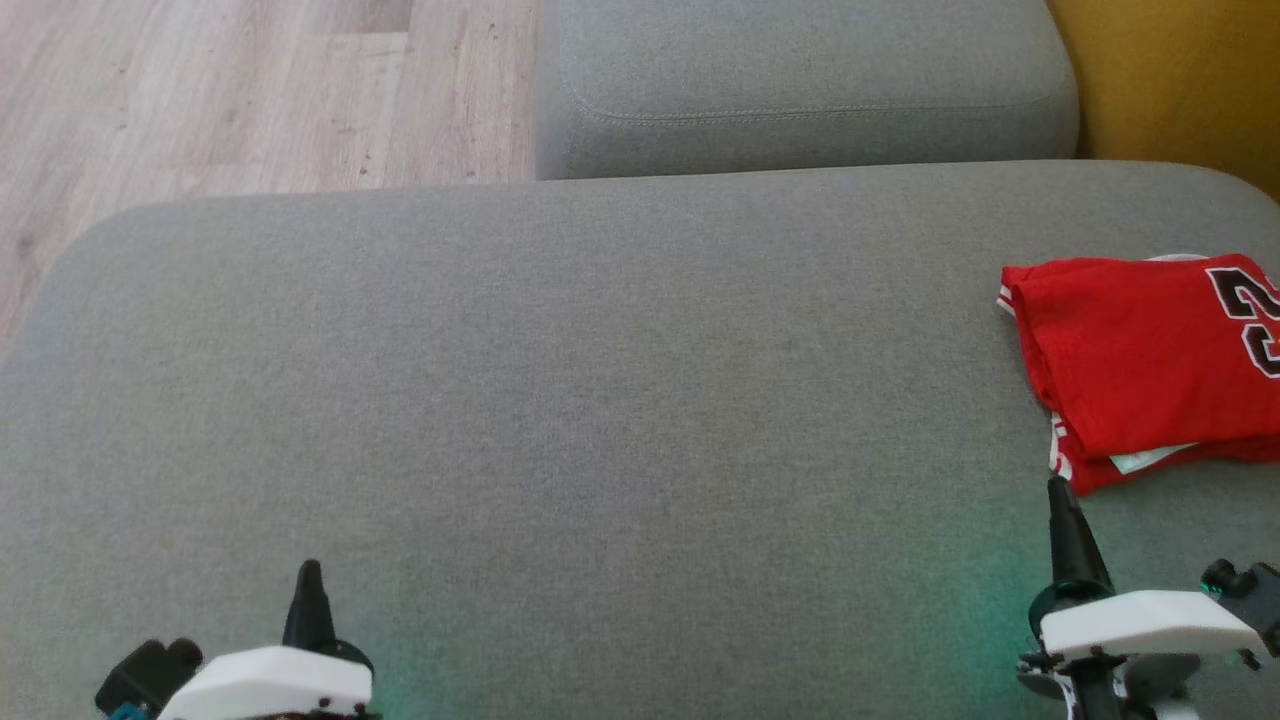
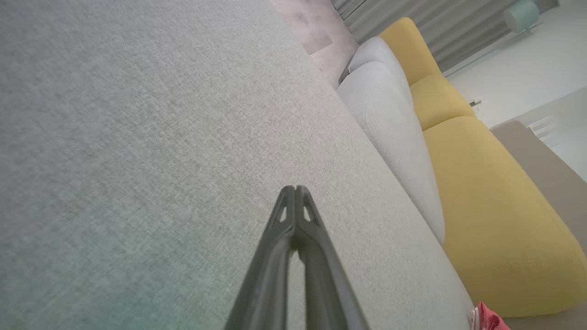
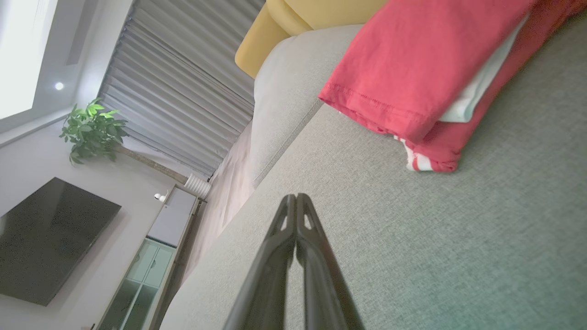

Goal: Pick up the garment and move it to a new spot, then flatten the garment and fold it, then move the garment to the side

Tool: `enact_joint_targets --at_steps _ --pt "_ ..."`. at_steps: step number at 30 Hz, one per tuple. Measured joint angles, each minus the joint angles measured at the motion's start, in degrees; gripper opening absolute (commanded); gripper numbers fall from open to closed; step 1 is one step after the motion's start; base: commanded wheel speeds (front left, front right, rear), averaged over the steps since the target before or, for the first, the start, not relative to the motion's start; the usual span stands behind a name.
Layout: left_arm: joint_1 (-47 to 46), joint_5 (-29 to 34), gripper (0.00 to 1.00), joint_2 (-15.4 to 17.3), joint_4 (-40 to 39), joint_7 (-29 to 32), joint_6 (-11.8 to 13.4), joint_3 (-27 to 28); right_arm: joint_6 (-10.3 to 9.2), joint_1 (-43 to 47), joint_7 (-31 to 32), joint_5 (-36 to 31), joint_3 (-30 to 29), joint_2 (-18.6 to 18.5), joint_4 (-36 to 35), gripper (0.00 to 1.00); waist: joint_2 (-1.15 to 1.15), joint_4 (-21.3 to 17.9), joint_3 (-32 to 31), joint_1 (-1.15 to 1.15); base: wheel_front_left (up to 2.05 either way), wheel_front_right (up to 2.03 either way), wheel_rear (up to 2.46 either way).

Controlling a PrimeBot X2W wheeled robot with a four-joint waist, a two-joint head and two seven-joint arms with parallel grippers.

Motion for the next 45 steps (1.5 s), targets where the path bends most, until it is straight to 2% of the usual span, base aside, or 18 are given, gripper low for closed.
enact_joint_targets --at_steps 45 --pt "-3.6 -20.2 0.00 -3.9 0.3 6.7 -8.4 11.4 0.00 -3.5 4.5 29.2 -3.9 -0.1 0.2 0.00 0.00 -1.5 0.7 -0.01 0.00 0.00 0.00"
